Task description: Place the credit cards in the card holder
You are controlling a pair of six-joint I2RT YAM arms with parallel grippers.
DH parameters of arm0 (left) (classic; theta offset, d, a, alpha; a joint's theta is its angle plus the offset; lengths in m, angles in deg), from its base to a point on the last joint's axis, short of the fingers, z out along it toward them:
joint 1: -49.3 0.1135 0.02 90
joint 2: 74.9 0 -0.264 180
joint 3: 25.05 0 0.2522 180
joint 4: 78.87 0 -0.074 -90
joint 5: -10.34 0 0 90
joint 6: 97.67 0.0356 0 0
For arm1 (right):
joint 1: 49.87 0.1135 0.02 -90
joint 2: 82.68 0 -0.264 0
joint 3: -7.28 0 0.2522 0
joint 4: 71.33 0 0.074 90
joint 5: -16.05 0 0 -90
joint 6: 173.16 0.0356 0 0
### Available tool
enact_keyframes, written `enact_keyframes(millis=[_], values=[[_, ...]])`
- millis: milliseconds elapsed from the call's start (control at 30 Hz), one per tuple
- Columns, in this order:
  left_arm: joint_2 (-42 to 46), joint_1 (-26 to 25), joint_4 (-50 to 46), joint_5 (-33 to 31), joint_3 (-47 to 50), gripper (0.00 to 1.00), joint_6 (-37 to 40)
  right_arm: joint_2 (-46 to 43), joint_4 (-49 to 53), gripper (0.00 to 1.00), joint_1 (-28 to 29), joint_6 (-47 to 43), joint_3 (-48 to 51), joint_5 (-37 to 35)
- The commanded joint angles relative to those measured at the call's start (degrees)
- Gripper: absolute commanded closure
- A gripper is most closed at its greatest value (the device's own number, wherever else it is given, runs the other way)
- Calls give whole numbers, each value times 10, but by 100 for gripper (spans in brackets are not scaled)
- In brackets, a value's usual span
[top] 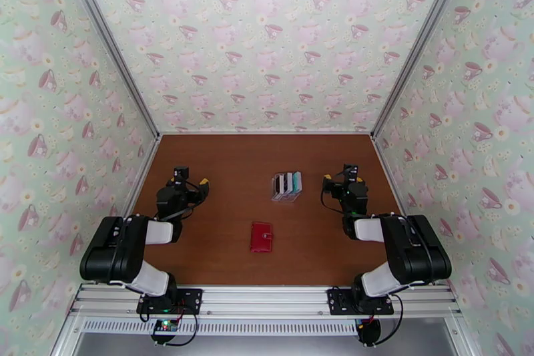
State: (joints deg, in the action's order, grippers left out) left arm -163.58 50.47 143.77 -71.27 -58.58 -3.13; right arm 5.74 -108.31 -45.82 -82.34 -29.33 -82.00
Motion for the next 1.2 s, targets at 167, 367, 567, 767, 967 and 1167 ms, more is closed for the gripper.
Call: enact_keyframes(millis=[167,367,567,767,967,1167], values=[[-7,3,6,9,3,0,2,3,-3,0,-4,2,0,16],[-7,4,6,10,4,0,1,3,-2,0,-5,3,-1,18],[-8,16,14,26,7,0,-6,3,-1,0,-5,2,-1,19],[-9,24,25,40,10,0,-14,3,-1,0,-6,3,-2,19],[-9,24,29,34,13,0,-15,3,-3,0,-5,2,0,18],[11,24,56,-5,35,0,-29,0,-9,0,-5,3,4,15]])
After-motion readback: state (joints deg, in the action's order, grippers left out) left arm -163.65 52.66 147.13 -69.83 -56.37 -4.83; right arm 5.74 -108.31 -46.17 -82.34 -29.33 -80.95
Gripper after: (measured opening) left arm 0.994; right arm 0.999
